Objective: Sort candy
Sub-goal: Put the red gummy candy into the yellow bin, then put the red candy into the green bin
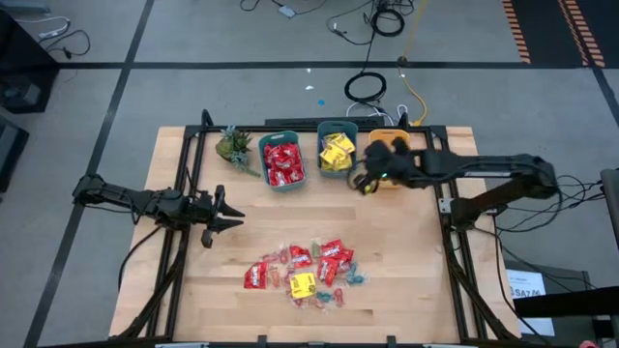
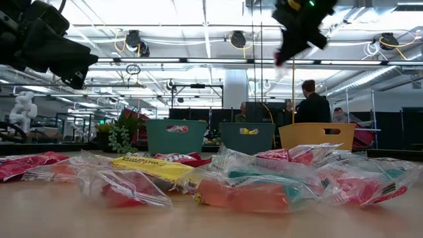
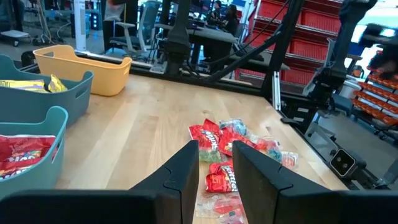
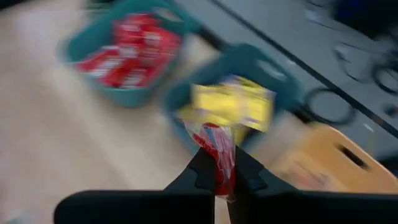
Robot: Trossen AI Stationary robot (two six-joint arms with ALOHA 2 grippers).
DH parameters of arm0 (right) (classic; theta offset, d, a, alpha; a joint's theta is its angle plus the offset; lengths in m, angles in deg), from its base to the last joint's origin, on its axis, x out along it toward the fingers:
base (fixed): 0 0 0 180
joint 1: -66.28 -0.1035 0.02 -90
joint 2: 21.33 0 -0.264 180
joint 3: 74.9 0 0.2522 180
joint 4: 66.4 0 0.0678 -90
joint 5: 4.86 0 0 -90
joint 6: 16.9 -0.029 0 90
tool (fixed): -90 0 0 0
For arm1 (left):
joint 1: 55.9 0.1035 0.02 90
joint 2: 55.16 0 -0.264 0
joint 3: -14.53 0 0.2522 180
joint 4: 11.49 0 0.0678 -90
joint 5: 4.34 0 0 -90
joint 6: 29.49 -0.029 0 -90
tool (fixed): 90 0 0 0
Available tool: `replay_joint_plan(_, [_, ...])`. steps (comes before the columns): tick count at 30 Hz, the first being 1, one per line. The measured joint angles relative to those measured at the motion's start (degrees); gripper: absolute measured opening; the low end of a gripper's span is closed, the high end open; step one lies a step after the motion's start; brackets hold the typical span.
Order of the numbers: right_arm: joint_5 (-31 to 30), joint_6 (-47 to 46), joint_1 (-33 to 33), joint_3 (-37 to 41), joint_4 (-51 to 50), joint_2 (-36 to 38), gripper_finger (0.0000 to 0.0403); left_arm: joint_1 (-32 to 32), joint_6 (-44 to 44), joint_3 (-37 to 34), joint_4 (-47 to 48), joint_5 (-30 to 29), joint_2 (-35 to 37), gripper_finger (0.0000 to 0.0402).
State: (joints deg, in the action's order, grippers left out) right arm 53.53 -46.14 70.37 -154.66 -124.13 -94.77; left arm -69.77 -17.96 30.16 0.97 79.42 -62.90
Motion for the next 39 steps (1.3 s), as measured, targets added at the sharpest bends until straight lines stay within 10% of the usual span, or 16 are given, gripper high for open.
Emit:
replay_joint_plan(9, [0.1,-2.7,13.5,18.4,8.4,9.5,0.0012,0.0,1.3,0.0,-0.6,0.0,0.0,0.0107])
replay_joint_plan(25, [7.3,-9.2,23.3,20.2,9.2,9.3,0.0137,0.0,10.3,0.0,-3.5,1.2,0.0,0.0114])
replay_joint_plan(39, [21.4,-17.3,23.6,19.4,9.1,9.3,0.0169,0.1,10.6,0.0,-3.2,-7.3,0.0,0.0267])
